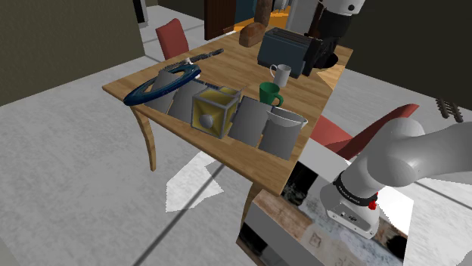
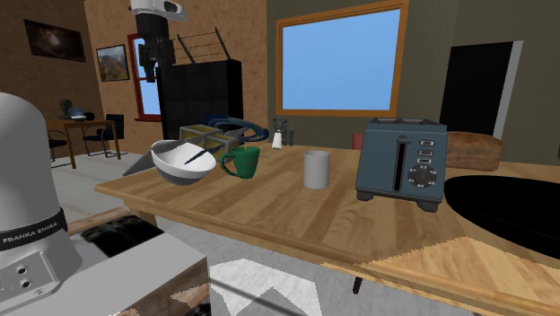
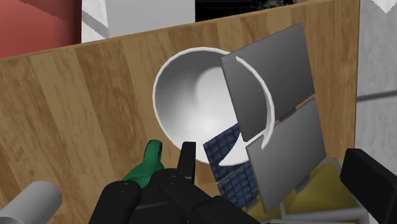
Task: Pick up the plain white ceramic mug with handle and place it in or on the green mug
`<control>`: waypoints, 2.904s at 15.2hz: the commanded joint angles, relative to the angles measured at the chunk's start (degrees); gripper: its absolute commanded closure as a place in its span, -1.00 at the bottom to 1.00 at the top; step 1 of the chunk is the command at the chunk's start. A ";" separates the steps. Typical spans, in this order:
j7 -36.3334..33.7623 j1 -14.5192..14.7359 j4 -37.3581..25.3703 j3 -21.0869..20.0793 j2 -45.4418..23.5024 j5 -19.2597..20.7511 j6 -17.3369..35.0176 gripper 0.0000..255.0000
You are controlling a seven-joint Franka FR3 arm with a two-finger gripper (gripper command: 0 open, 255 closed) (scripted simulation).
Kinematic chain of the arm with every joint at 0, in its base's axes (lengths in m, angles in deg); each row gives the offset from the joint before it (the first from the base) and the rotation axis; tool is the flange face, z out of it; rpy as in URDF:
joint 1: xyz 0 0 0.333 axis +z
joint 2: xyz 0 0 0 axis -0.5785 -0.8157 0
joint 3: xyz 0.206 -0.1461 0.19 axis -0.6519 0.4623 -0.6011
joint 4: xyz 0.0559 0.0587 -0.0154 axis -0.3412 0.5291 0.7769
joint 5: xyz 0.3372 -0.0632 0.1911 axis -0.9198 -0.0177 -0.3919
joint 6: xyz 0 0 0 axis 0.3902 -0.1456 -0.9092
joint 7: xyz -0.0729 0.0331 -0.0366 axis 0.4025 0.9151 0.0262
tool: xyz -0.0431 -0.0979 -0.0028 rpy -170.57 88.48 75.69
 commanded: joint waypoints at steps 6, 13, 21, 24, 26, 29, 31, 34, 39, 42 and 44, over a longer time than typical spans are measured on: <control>7.91 -0.91 0.97 5.70 -4.87 3.68 6.14 -1.00; 18.85 -1.40 -1.18 13.56 -15.02 6.68 14.88 -1.00; 32.36 -0.79 -8.56 21.85 -30.48 4.82 23.44 -1.00; 38.02 -0.70 -12.67 24.41 -37.21 2.16 25.79 -1.00; 41.95 -0.94 -15.83 25.74 -41.94 -0.19 26.96 -1.00; 47.85 -1.98 -21.24 26.97 -49.30 -4.33 28.02 -1.00; 51.58 -3.24 -25.32 27.17 -54.30 -7.23 28.24 -1.00; 56.55 -5.82 -32.20 26.71 -61.78 -11.30 27.87 -1.00; 60.18 -8.65 -38.02 25.45 -68.60 -14.53 28.23 -1.00; 60.58 -8.81 -37.08 25.11 -69.61 -15.17 30.06 -1.00; 60.87 -8.93 -36.52 24.87 -70.33 -15.63 31.26 -1.00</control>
